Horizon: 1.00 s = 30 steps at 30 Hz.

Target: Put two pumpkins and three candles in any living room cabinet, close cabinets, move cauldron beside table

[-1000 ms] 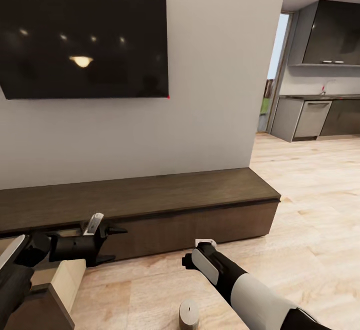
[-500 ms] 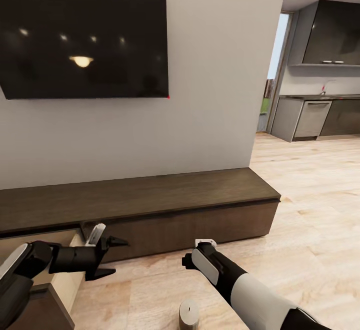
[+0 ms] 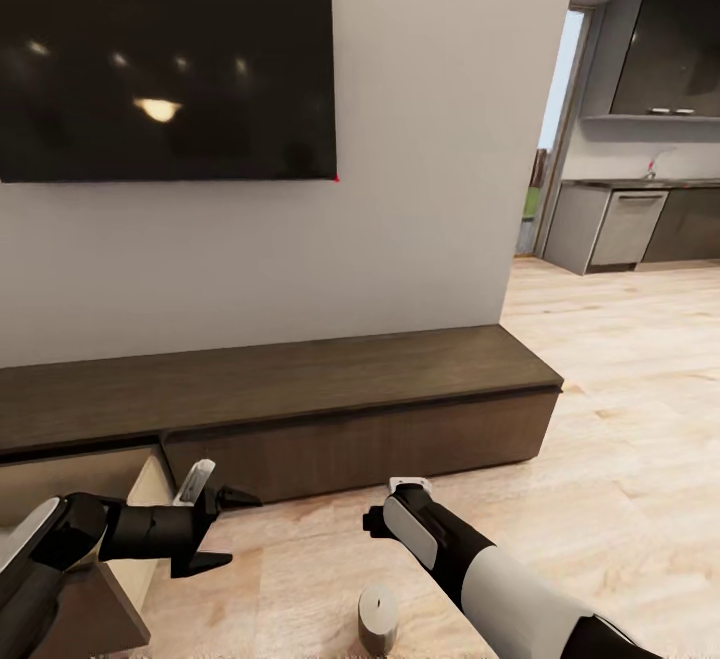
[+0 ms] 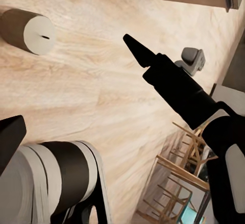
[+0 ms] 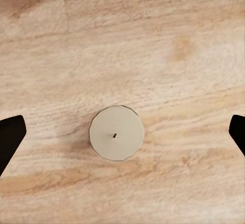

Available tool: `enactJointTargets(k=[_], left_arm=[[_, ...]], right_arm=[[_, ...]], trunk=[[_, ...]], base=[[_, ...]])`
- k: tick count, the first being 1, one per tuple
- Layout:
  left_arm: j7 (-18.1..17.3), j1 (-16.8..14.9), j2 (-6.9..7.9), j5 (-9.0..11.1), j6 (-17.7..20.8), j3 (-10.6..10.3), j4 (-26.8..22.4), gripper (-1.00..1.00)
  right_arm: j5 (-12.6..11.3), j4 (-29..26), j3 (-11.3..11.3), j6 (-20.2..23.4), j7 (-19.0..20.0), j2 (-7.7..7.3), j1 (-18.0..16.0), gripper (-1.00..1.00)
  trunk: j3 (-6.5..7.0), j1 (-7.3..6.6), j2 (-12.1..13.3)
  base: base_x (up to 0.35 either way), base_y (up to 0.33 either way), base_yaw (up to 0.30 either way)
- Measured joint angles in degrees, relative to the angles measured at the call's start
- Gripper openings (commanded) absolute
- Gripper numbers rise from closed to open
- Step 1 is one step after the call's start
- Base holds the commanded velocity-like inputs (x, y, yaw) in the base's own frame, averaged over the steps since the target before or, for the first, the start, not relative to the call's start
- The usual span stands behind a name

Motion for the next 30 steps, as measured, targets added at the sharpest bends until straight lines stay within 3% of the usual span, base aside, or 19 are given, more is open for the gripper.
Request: enactJointTargets(k=[9, 15, 30], left_arm=[[0.0, 1.1, -0.03, 0.0, 0.0, -0.1, -0.1, 1.00], [0.0, 1.7, -0.08, 0.0, -0.1, -0.1, -0.2, 1.00], [0.0, 1.8, -0.09, 0.0, -0.1, 0.0, -0.2, 1.00]], right_arm=[[-0.2, 0.0, 0.0, 0.4, 0.3, 0.00, 0.0, 1.00], [0.0, 0.0, 0.0, 0.5, 3.2, 0.00, 0.0, 1.00], [0.1, -0.1, 0.0, 0.2, 3.6, 0.00, 0.0, 1.00]], trunk=[[-2.00, 0.23, -0.1], [-3.33, 0.39, -0.2], [-6.65, 0.77, -0.4]], base=[[0.000, 0.000, 0.000], [0.000, 0.000, 0.000], [0.000, 0.000, 0.000]])
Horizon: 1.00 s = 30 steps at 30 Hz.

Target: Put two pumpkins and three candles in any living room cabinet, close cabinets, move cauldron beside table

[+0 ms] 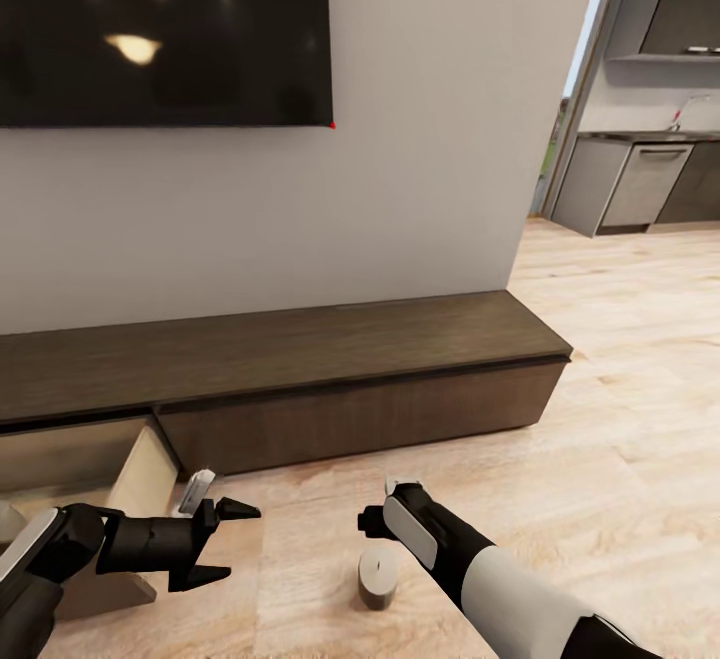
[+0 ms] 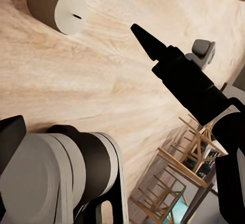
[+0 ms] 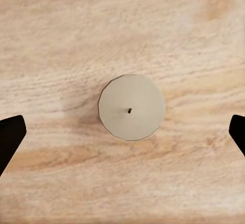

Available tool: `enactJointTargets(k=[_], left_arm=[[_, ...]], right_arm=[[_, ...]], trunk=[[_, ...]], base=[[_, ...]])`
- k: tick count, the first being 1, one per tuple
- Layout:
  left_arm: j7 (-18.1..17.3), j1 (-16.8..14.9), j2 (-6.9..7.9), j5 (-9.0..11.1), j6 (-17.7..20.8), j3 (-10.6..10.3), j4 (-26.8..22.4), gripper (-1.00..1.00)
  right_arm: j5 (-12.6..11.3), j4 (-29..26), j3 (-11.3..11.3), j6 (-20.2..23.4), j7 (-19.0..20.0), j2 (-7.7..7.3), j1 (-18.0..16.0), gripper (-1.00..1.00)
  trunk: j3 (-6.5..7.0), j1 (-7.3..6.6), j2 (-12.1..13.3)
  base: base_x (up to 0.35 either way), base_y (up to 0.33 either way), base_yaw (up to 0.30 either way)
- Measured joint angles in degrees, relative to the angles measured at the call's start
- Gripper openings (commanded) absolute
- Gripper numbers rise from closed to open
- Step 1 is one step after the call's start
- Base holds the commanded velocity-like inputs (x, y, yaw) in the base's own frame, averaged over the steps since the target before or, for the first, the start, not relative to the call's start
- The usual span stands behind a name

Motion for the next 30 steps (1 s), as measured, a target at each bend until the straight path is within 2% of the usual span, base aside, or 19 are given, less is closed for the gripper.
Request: enactJointTargets(k=[30], left_arm=[[0.0, 0.0, 0.00, 0.0, 0.0, 0.3, 0.0, 1.00]], right_arm=[[0.1, -0.7, 0.2, -1.9, 0.2, 0.00, 0.0, 1.00]], trunk=[[-6.65, 0.77, -0.4]], base=[[0.000, 0.000, 0.000]])
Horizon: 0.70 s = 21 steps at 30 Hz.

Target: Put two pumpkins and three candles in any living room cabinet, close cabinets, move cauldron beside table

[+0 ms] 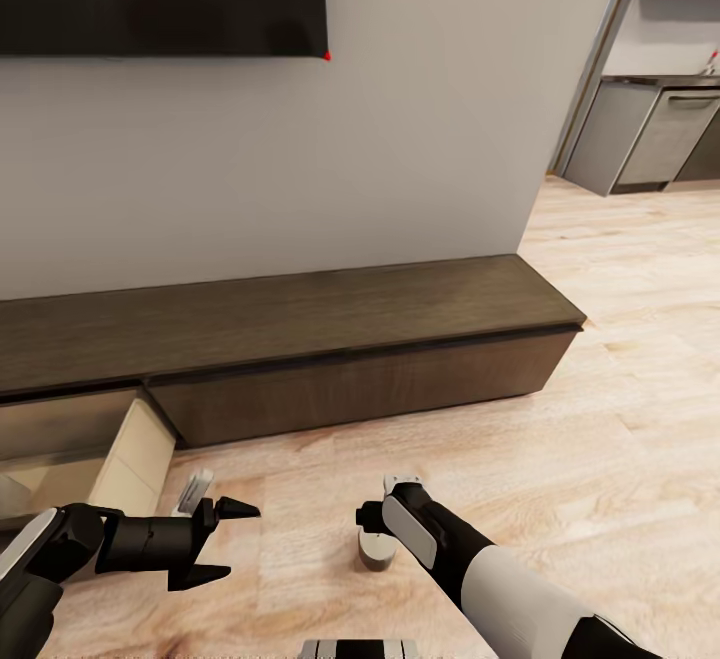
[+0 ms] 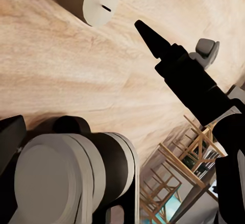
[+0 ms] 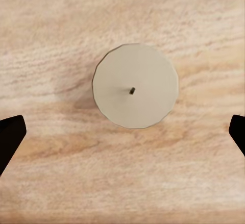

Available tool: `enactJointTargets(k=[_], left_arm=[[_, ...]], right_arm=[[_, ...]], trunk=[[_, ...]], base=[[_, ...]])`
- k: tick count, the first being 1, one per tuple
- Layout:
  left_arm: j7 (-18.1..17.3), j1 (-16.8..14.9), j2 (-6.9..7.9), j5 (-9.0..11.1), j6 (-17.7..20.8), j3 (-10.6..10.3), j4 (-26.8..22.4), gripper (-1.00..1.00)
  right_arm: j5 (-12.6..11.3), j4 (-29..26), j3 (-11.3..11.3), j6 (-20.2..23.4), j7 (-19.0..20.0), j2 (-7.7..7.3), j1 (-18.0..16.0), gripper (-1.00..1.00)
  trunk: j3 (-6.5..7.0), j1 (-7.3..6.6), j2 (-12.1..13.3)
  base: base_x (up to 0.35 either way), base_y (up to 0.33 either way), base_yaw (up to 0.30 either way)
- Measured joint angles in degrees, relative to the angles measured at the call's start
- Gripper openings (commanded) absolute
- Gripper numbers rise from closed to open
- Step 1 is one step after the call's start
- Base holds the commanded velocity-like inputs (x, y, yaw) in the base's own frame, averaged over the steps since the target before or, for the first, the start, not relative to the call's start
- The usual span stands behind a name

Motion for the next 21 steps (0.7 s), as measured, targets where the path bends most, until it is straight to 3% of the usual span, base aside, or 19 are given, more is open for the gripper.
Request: enactJointTargets(k=[8, 21], left_arm=[[0.0, 0.0, -0.06, 0.0, 0.0, 0.1, 0.0, 1.00], [0.0, 0.0, -0.07, 0.0, 0.3, 0.5, 0.0, 1.00]], right_arm=[[0.0, 0.0, 0.0, -0.1, 0.0, 0.00, 0.0, 1.00], [0.0, 0.0, 0.0, -0.1, 1.2, -0.07, 0.0, 1.00]], trunk=[[-1.77, 0.21, -0.1], [-1.78, 0.20, -0.1]], base=[[0.000, 0.000, 0.000], [0.000, 0.000, 0.000]])
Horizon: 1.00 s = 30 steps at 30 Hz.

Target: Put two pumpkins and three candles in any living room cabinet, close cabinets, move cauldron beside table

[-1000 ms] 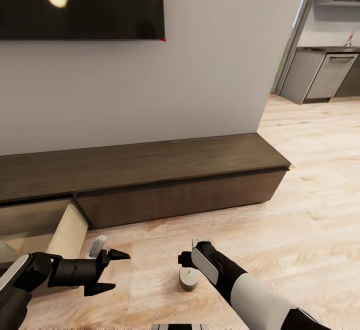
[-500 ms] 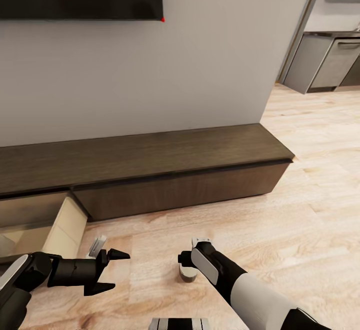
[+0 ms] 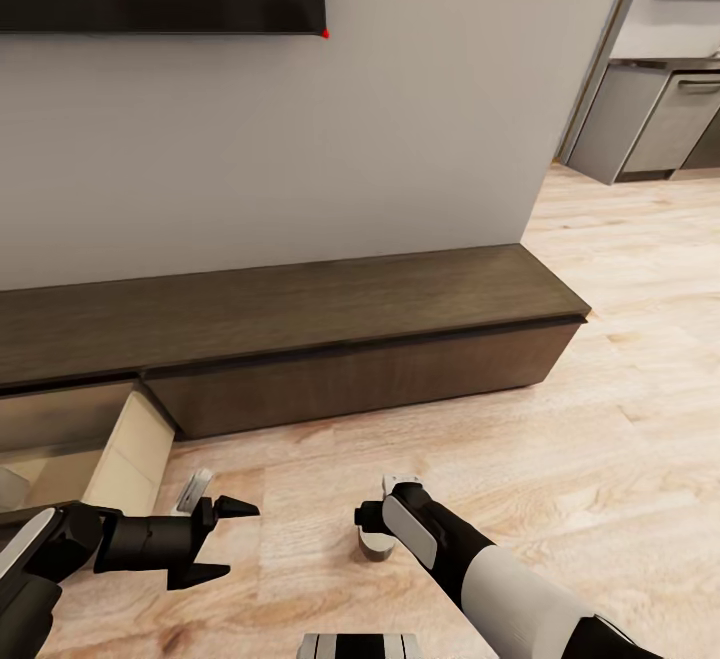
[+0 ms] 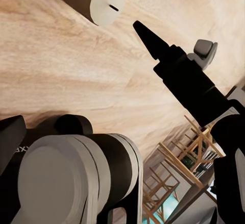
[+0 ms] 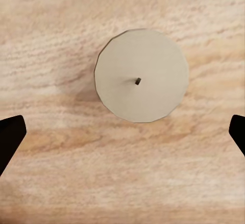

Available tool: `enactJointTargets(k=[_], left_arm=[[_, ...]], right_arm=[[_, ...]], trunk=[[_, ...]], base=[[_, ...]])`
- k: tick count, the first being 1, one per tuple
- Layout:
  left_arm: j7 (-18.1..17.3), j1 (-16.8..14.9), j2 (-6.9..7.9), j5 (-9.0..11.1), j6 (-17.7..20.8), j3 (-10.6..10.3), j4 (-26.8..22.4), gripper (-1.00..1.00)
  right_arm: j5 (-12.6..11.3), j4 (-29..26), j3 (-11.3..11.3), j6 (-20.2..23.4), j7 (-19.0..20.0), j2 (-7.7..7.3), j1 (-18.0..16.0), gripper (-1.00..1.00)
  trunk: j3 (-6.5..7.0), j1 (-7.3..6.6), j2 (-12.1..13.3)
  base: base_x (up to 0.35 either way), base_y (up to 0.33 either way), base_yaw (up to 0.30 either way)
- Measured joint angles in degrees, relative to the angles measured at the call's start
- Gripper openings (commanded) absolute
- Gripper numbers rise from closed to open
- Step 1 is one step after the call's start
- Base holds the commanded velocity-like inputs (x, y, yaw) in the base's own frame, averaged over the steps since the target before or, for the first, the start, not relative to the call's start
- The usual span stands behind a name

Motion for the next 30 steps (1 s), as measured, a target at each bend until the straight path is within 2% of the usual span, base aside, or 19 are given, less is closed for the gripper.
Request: enactJointTargets(k=[14, 30], left_arm=[[-0.1, 0.0, -0.02, 0.0, 0.2, 0.0, 0.0, 1.00], [-0.1, 0.0, 0.04, 0.0, 0.2, -0.1, 0.1, 1.00]], right_arm=[[0.0, 0.0, 0.0, 0.0, 0.0, 0.00, 0.0, 1.00], [0.0, 0.0, 0.0, 0.0, 0.0, 0.01, 0.0, 1.00]], trunk=[[0.00, 0.00, 0.0], [0.00, 0.00, 0.0]], base=[[0.088, 0.000, 0.000], [0.157, 0.000, 0.000]])
